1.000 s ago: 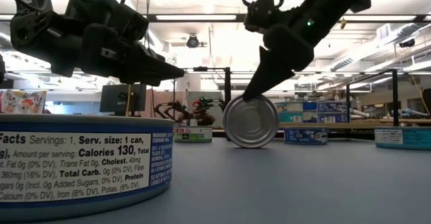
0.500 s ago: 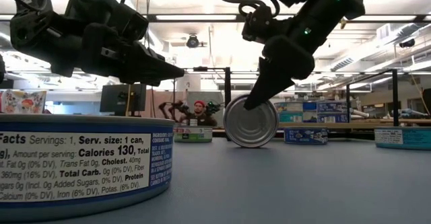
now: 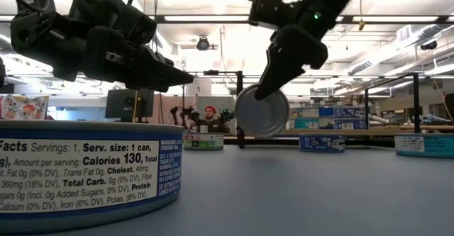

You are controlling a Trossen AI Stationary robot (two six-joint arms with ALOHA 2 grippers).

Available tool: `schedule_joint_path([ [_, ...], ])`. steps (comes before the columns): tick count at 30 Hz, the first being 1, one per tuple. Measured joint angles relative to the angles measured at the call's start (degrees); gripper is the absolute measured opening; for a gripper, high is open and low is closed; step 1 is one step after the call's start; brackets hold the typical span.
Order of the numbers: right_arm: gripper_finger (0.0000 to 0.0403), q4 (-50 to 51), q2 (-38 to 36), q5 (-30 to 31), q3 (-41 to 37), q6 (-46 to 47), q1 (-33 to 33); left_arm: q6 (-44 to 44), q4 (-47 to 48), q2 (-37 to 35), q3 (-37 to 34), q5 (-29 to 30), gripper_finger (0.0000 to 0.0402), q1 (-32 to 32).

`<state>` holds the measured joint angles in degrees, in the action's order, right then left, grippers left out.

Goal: Stack canned seafood by type on shelf
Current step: Stack the bottom green tuna can on the green tuna can on the back of the shelf

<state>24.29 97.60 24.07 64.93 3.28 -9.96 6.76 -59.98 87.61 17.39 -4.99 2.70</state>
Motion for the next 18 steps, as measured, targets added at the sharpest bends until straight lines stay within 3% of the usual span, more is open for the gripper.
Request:
schedule_joint_path([
  [6,0.0143,16.36,-2.09,12.96,7.14,-2.04,-0.97,-0.02,1.23,0.02,0.01,0.02,0.0001,0.0],
  [10,0.0143,22.28,-5.82,20.42,7.82,-3.19,-1.01,-0.02,1.7,0.02,0.02,0.02,0.0001,0.0],
  [15,0.0143,21.51,-10.73,23.93,6.74,-10.27,2.63,-0.06,1.68,0.02,0.02,0.02,0.0001,0.04],
  [18,0.0143,14.1,-13.75,24.14,3.52,-20.2,6.05,-0.61,1.68,0.02,0.02,0.02,0.0001,0.04],
])
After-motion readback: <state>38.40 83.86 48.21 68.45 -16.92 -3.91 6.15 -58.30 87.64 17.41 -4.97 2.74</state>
